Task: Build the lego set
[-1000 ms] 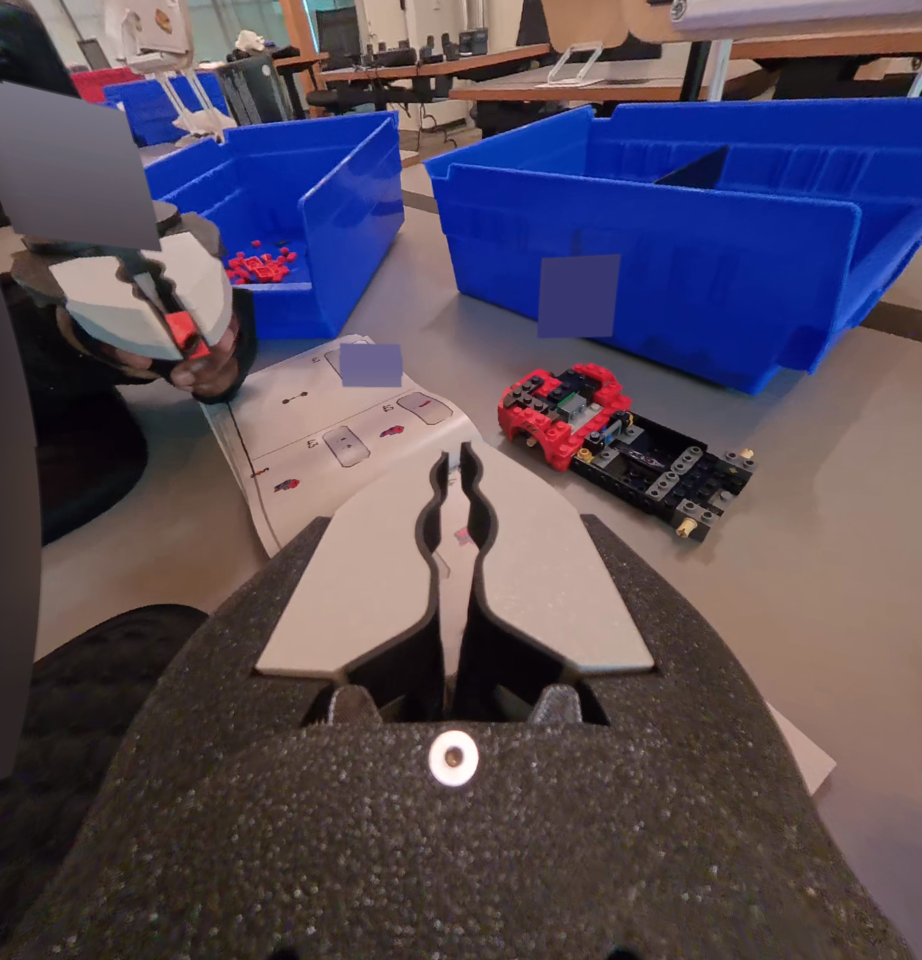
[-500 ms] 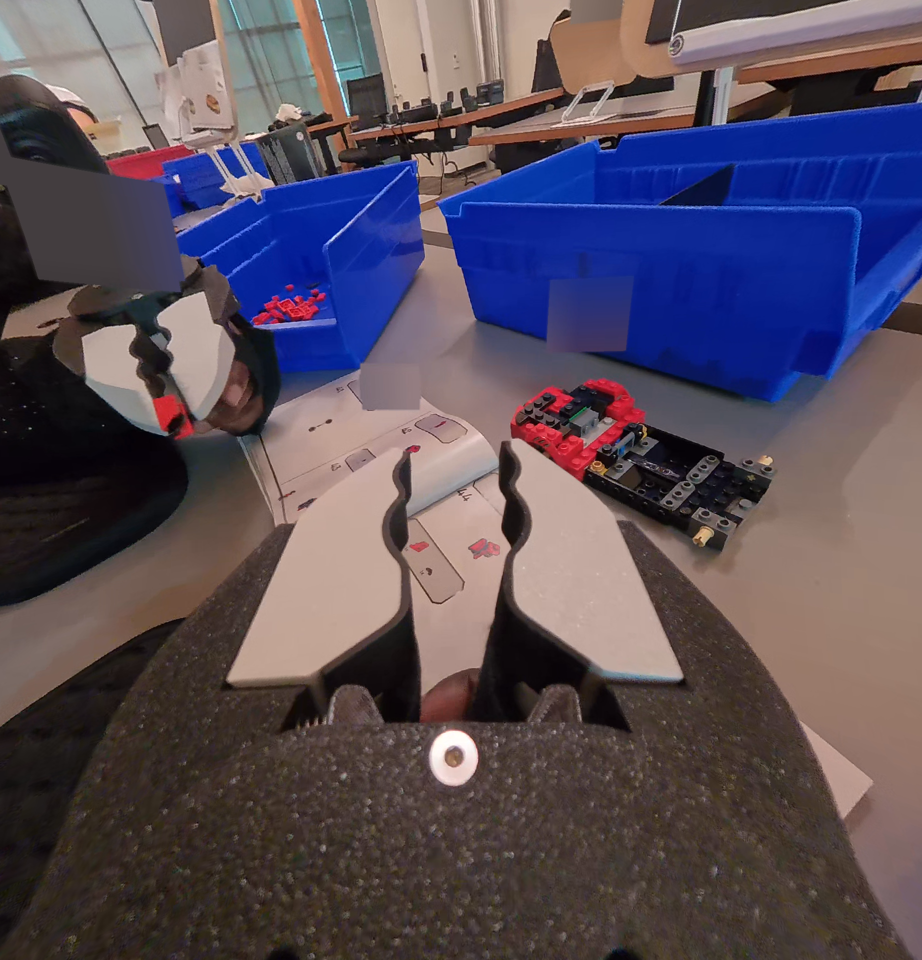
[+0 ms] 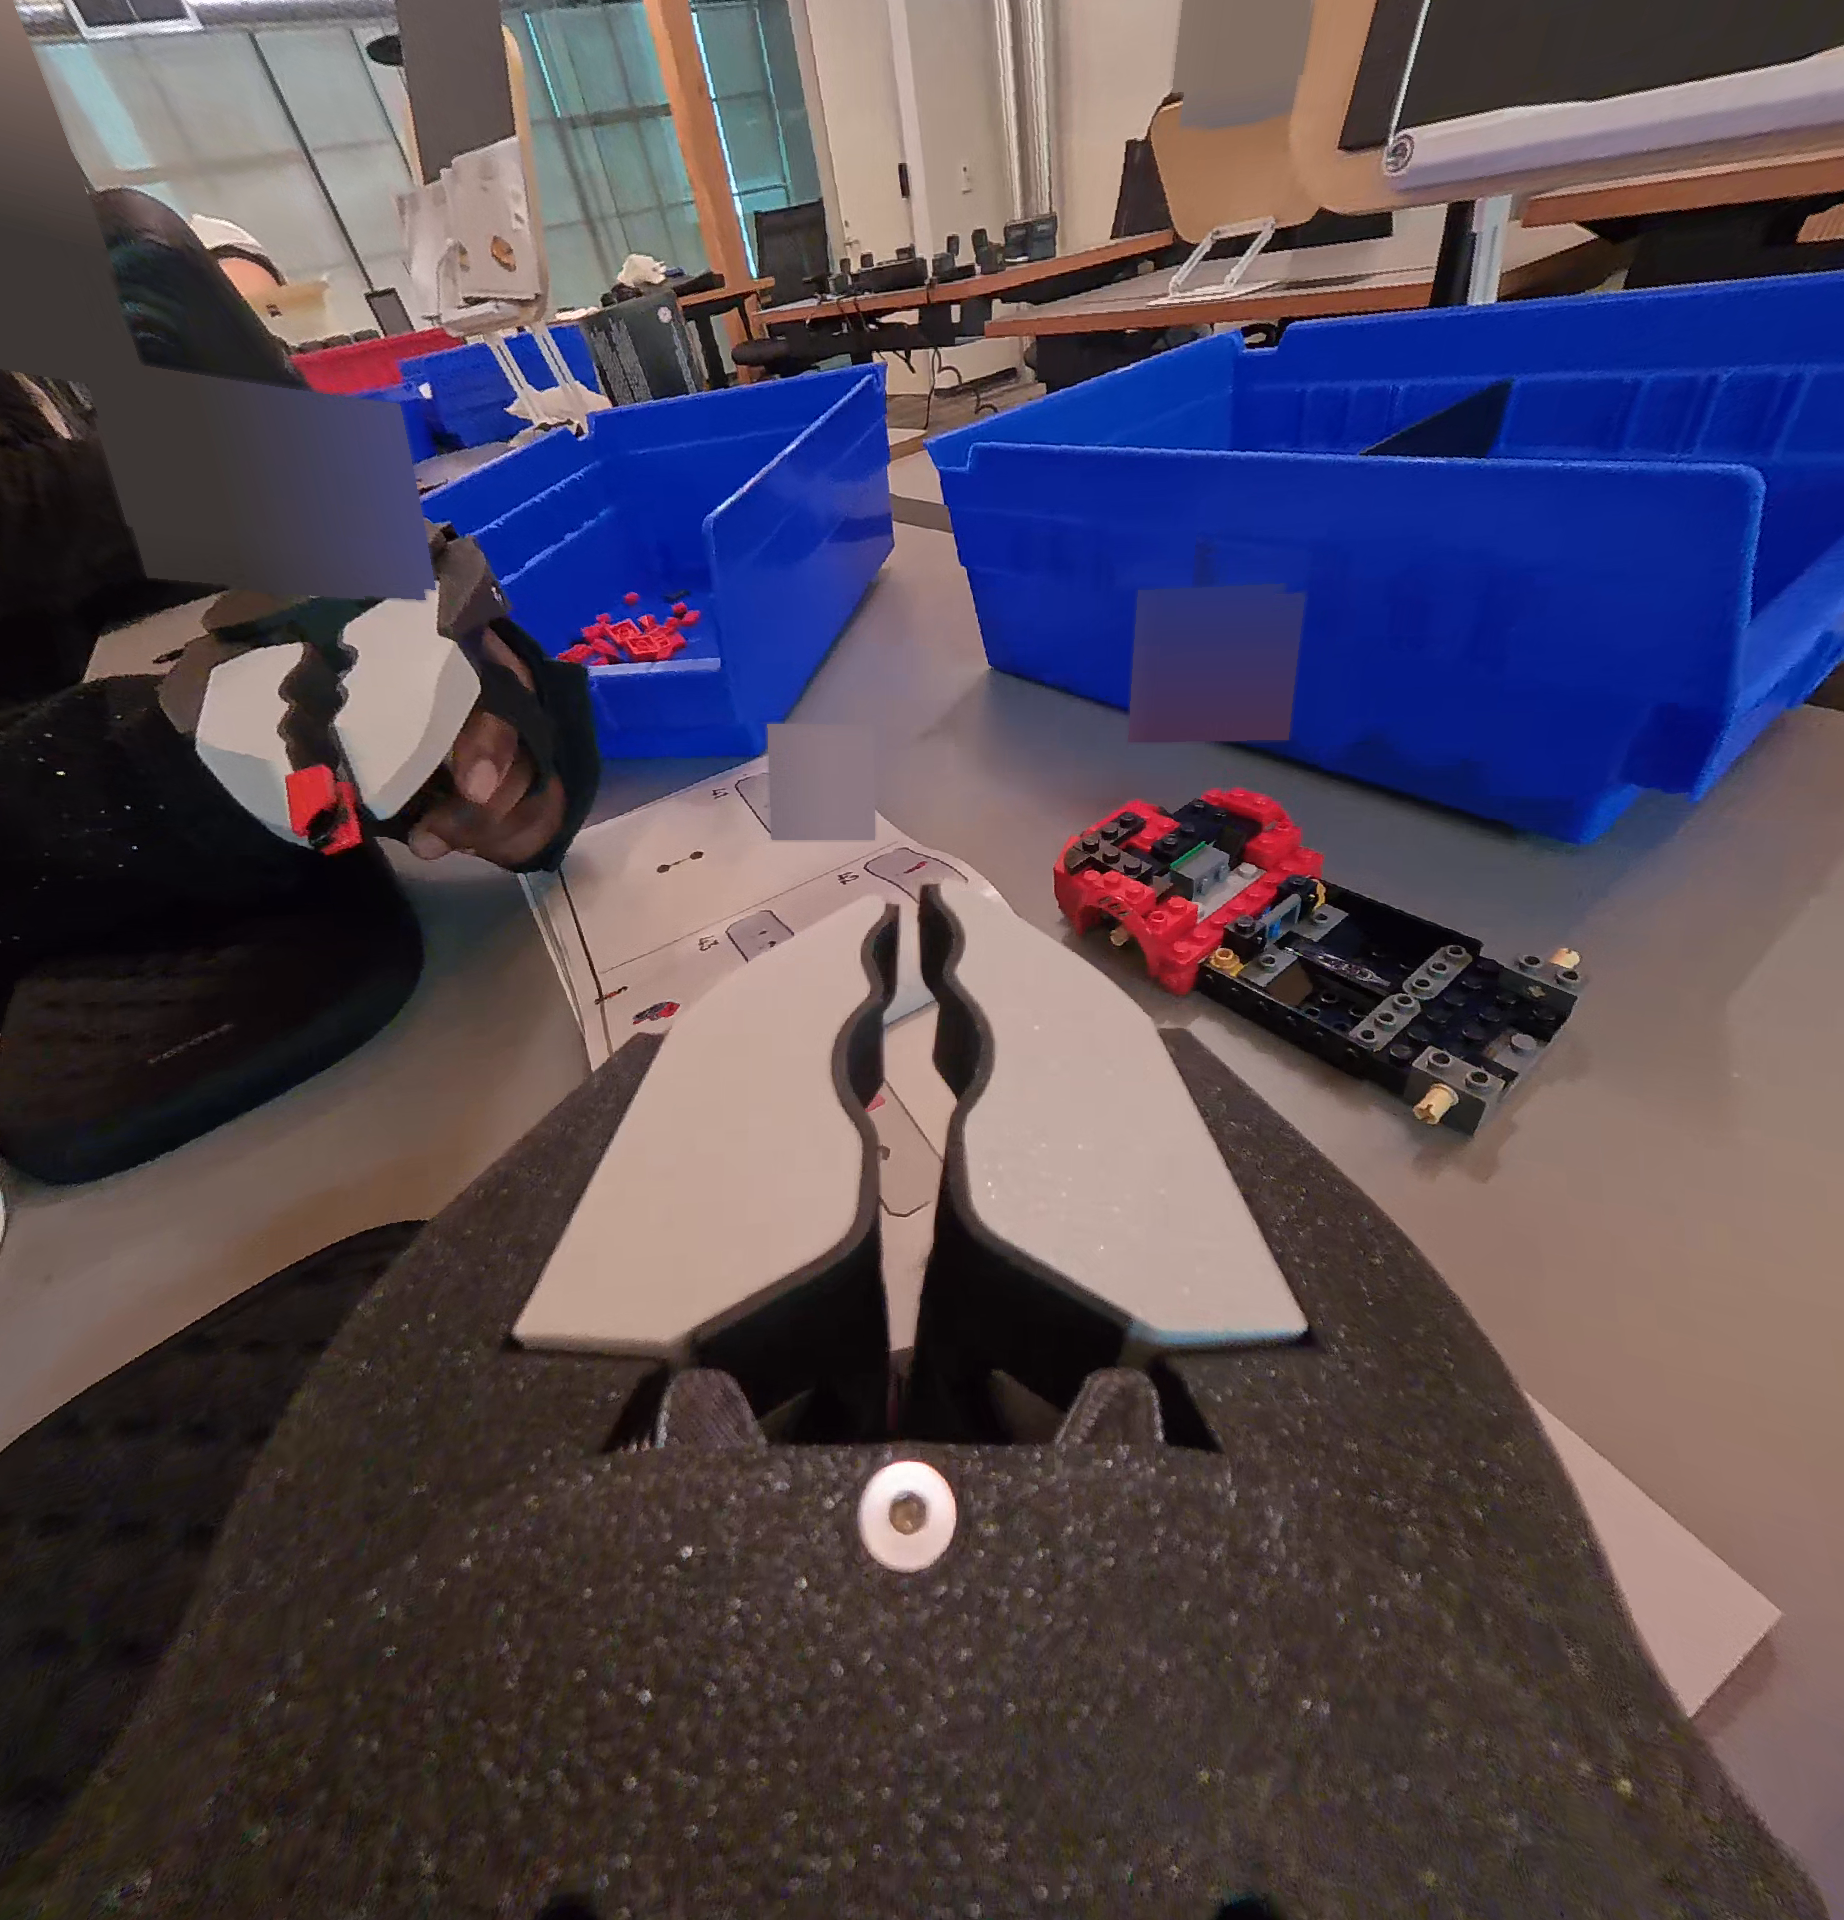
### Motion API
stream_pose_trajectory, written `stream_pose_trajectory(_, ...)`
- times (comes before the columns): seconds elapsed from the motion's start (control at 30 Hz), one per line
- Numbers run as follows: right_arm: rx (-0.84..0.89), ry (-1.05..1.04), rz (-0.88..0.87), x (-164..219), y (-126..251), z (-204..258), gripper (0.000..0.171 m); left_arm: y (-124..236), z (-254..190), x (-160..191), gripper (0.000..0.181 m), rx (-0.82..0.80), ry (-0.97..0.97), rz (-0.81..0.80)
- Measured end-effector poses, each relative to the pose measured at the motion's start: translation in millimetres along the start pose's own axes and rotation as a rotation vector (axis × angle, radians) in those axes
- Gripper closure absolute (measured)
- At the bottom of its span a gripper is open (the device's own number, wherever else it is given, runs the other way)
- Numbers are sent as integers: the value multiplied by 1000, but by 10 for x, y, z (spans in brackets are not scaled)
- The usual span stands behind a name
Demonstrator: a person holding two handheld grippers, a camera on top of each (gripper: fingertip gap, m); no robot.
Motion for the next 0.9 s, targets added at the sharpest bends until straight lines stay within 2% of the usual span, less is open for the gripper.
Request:
stream_pose_trajectory(0.07, 10, -12, 0, -1, 0, -22, 163, 6, 9, 1, 174, -3, 6, -1)
stream_pose_trajectory(0.1, -2, -13, -2, -3, 3, -8, 169, 5, 8, 2, 174, -2, 9, -1)
stream_pose_trajectory(0.2, 1, -4, -2, -1, 4, 1, 170, -5, -5, 14, 174, 6, 12, 6)
stream_pose_trajectory(0.3, 16, -8, 9, 11, -7, -18, 161, -15, -14, 31, 174, 12, 13, 18)
stream_pose_trajectory(0.37, -6, -3, 12, 14, -6, 13, 170, -18, -21, 30, 174, 15, 13, 18)
stream_pose_trajectory(0.43, -18, 17, 18, 23, -9, 46, 171, -20, -30, 28, 175, 19, 11, 19)
stream_pose_trajectory(0.5, -10, 24, 33, 40, -22, 45, 168, -28, -48, 33, 174, 27, 1, 25)
stream_pose_trajectory(0.57, 2, 18, 45, 53, -34, 28, 155, -47, -84, 29, 174, 38, -29, 29)
stream_pose_trajectory(0.6, -1, 12, 49, 57, -36, 25, 156, -58, -111, 18, 174, 48, -50, 25)
stream_pose_trajectory(0.63, -30, 15, 47, 55, -31, 61, 170, -70, -139, 3, 174, 58, -70, 18)
stream_pose_trajectory(0.77, -96, -47, -3, -75, -133, 120, 169, -94, -183, -17, 174, 68, -124, 3)
stream_pose_trajectory(0.8, -154, -81, -27, -204, -210, 205, 164, -90, -188, -26, 174, 68, -133, -2)
stream_pose_trajectory(0.9, -412, -28, 47, -650, -520, 647, 171, -83, -221, -73, 174, 73, -168, -20)
Point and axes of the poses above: each gripper's, where its closed fingertips meet, y back along the fingers, x out of its underside, z = x × y across the jaws, the point moved 1 cm from there along y, back along the fingers, and after that the axes turned 4 degrees about -y, right-handed, at the moved point
